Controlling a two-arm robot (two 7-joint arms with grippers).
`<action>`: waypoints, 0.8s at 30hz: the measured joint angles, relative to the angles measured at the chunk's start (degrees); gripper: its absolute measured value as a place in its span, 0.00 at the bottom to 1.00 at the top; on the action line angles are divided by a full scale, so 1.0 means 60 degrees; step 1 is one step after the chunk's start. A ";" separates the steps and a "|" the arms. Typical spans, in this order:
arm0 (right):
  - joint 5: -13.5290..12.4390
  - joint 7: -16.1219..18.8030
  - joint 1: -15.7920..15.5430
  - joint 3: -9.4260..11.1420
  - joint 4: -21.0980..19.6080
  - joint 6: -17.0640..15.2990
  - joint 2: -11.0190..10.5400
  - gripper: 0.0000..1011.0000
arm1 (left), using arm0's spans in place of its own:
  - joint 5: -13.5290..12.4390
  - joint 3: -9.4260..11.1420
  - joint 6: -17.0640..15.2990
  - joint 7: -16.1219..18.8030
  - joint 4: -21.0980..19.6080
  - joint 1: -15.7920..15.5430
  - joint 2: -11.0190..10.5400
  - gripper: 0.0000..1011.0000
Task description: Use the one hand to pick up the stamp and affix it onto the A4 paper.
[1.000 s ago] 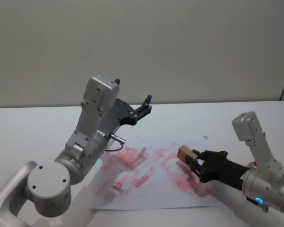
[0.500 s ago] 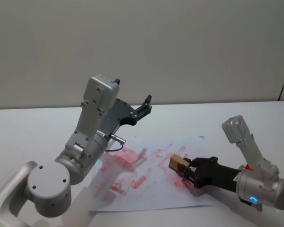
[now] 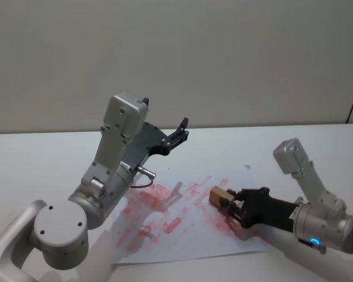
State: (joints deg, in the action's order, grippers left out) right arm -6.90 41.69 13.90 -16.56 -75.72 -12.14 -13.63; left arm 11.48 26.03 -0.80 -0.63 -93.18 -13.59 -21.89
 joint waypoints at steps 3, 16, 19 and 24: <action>0.0008 -0.0081 0.0003 0.0041 -0.0236 0.0129 -0.0059 0.21 | 0.0000 0.0000 0.0000 0.0000 0.0000 0.0000 0.0000 0.99; -0.0200 -0.1143 -0.0530 0.0402 -0.1744 0.0494 -0.0594 0.21 | 0.0000 0.0000 0.0000 0.0001 0.0000 0.0000 0.0000 0.99; -0.0302 -0.1490 -0.0754 0.0487 -0.2072 0.0491 -0.0739 0.21 | 0.0000 0.0000 0.0000 0.0001 0.0000 0.0000 -0.0001 0.99; -0.0539 -0.2208 -0.1234 0.0659 -0.2670 0.0355 -0.1023 0.21 | 0.0000 0.0000 0.0000 0.0001 0.0000 0.0000 -0.0001 0.99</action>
State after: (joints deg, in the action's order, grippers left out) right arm -10.13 28.44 6.49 -12.61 -91.74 -10.02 -19.77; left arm 11.48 26.02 -0.80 -0.62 -93.18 -13.59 -21.90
